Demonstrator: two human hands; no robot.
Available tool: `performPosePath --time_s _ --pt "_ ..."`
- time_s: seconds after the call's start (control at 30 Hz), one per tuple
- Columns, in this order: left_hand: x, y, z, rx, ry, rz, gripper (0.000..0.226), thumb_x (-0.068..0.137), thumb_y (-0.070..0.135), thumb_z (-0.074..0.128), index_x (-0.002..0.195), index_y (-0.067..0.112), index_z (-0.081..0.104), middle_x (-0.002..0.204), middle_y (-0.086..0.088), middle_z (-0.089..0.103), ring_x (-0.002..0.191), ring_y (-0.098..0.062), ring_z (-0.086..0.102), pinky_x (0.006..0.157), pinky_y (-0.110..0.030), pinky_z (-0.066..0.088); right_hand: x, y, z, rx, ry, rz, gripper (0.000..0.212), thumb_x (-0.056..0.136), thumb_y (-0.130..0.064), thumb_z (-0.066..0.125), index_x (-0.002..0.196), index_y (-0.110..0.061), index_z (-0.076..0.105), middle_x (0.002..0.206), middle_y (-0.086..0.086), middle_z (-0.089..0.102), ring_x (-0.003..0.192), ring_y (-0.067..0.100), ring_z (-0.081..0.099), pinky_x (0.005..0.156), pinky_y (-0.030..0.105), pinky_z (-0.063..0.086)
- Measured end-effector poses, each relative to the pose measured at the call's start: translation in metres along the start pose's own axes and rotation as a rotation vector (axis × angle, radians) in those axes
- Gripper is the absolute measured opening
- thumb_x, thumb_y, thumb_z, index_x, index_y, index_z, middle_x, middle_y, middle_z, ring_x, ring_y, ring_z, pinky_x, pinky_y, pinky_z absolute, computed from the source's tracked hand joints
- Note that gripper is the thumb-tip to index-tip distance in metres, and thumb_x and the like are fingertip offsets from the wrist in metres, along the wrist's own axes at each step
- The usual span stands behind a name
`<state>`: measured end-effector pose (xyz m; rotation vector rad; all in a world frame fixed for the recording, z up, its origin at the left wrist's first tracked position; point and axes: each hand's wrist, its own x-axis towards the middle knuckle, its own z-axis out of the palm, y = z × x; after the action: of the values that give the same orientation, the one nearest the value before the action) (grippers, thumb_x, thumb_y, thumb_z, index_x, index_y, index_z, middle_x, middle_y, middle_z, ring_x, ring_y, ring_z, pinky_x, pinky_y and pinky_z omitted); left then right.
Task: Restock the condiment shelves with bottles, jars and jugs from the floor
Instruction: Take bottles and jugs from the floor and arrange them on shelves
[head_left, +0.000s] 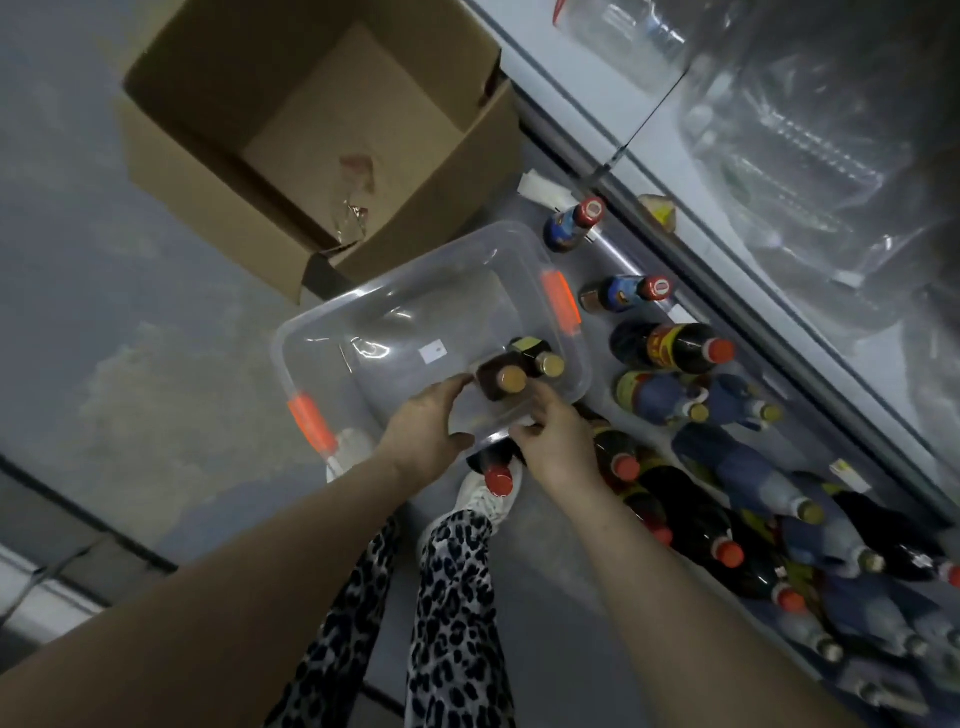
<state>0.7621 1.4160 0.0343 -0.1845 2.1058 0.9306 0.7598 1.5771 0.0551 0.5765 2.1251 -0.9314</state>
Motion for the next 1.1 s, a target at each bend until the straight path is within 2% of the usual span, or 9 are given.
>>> performPosePath --time_s 0.1,0.2,0.43,0.53,0.63,0.83,0.9,1.0,1.1 --pt "0.024 -0.017 0.019 -0.013 0.001 -0.025 0.081 0.085 0.013 0.075 0.153 0.020 0.031 0.149 -0.008 0.046 0.133 -0.024 0.047 0.109 -0.037 0.041 0.028 0.012 0.015 -0.057 0.049 -0.021 0.052 0.096 -0.007 0.060 0.143 -0.027 0.050 0.134 0.002 0.063 0.125 0.023 0.057 0.103 0.034 0.045" --pt "0.048 -0.029 0.032 -0.025 0.015 -0.030 0.085 0.084 0.012 0.075 0.154 0.019 0.028 0.153 -0.006 0.041 0.136 -0.025 0.045 0.111 -0.034 0.036 0.049 0.020 0.027 -0.081 0.079 -0.034 0.056 0.095 -0.005 0.059 0.145 -0.027 0.048 0.136 0.003 0.062 0.127 0.023 0.056 0.107 0.036 0.045" --pt "0.094 -0.051 0.054 -0.068 0.017 -0.013 0.085 0.083 0.013 0.075 0.154 0.020 0.028 0.152 -0.006 0.042 0.134 -0.025 0.045 0.106 -0.029 0.038 0.082 0.029 0.048 -0.108 0.204 -0.190 0.039 0.092 -0.009 0.067 0.131 -0.017 0.062 0.129 0.002 0.064 0.122 0.016 0.056 0.101 0.021 0.039" --pt "0.106 -0.055 0.056 -0.152 0.046 -0.008 0.086 0.081 0.013 0.078 0.152 0.019 0.031 0.148 -0.007 0.046 0.131 -0.024 0.047 0.103 -0.028 0.041 0.096 0.023 0.049 -0.107 0.213 -0.244 0.036 0.091 -0.016 0.070 0.127 -0.017 0.064 0.125 0.001 0.063 0.114 0.006 0.048 0.098 0.026 0.043" --pt "0.119 -0.058 0.051 -0.239 0.089 -0.018 0.084 0.080 0.010 0.078 0.151 0.021 0.033 0.146 -0.005 0.048 0.131 -0.023 0.046 0.103 -0.029 0.042 0.118 0.014 0.044 -0.114 0.145 -0.255 0.037 0.093 -0.034 0.068 0.128 -0.020 0.064 0.126 0.000 0.060 0.119 0.015 0.052 0.101 0.035 0.045" --pt "0.157 -0.066 0.034 -0.364 0.130 -0.057 0.088 0.078 0.009 0.081 0.149 0.021 0.031 0.143 -0.007 0.051 0.130 -0.028 0.050 0.103 -0.044 0.045 0.173 -0.010 0.036 -0.052 -0.071 -0.181 0.041 0.104 -0.053 0.032 0.127 -0.031 0.058 0.120 0.003 0.064 0.112 0.023 0.058 0.093 0.038 0.045" --pt "0.167 -0.070 0.035 -0.402 0.140 -0.058 0.087 0.078 0.008 0.080 0.148 0.021 0.030 0.143 -0.005 0.051 0.131 -0.026 0.049 0.106 -0.046 0.045 0.189 -0.016 0.037 -0.024 -0.112 -0.139 0.043 0.100 -0.058 0.027 0.124 -0.037 0.056 0.121 0.004 0.064 0.113 0.026 0.058 0.098 0.046 0.047" --pt "0.176 -0.072 0.042 -0.473 0.148 -0.061 0.088 0.078 0.007 0.081 0.146 0.022 0.028 0.137 -0.005 0.054 0.127 -0.026 0.053 0.104 -0.048 0.046 0.202 -0.015 0.043 0.060 -0.131 -0.127 0.033 0.090 -0.054 0.032 0.111 -0.045 0.056 0.123 0.004 0.064 0.115 0.028 0.059 0.101 0.055 0.046" --pt "0.183 -0.075 0.052 -0.493 0.212 -0.068 0.081 0.077 0.011 0.082 0.140 0.022 0.034 0.123 0.001 0.059 0.119 -0.023 0.057 0.099 -0.039 0.049 0.207 -0.009 0.049 0.149 -0.148 -0.128 0.030 0.082 -0.034 0.039 0.102 -0.045 0.058 0.123 0.002 0.064 0.116 0.025 0.058 0.104 0.055 0.046"
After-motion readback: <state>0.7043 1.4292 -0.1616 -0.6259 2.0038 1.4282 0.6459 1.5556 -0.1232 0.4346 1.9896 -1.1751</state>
